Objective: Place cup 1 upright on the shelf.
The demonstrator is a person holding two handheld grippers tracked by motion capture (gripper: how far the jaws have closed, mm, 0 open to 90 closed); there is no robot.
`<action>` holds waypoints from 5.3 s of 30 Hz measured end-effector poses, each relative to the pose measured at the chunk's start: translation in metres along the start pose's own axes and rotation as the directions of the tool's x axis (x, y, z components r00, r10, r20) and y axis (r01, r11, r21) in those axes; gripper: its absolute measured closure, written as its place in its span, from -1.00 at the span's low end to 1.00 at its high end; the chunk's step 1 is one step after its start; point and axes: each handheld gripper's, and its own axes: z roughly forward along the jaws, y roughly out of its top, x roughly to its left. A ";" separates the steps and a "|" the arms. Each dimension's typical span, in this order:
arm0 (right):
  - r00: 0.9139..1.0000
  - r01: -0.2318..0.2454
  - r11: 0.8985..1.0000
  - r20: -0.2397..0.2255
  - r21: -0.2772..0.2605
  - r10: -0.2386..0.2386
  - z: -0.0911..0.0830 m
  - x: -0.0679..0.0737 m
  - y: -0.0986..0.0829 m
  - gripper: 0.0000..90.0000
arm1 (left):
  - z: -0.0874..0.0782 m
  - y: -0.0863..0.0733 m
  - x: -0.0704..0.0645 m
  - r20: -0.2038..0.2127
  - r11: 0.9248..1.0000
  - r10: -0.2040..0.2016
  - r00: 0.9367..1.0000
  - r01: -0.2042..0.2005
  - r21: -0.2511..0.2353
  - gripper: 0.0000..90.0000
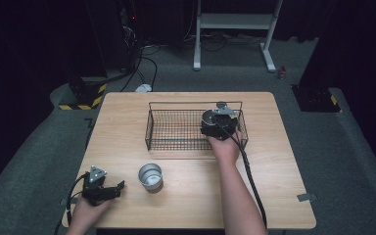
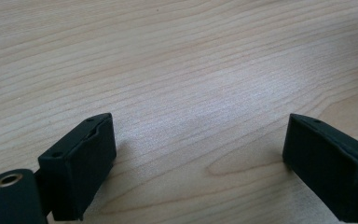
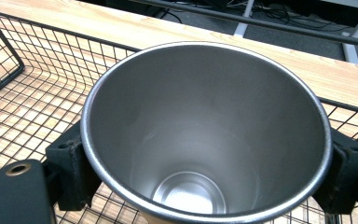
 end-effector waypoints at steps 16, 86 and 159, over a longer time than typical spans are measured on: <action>1.000 0.004 1.000 -0.001 0.014 -0.004 0.001 0.000 -0.001 -0.71 | 0.000 0.000 0.000 0.000 1.000 0.000 1.000 0.000 0.000 -0.78; 0.999 -0.011 0.999 -0.042 -0.036 0.009 -0.066 -0.002 -0.048 -0.79 | 0.001 0.001 0.000 0.015 1.000 0.015 1.000 -0.015 0.009 -0.84; 0.995 0.047 0.983 -0.091 0.179 -0.031 -0.102 0.009 -0.156 -0.73 | -0.003 0.030 -0.003 0.121 0.993 0.018 0.992 -0.004 -0.116 -0.99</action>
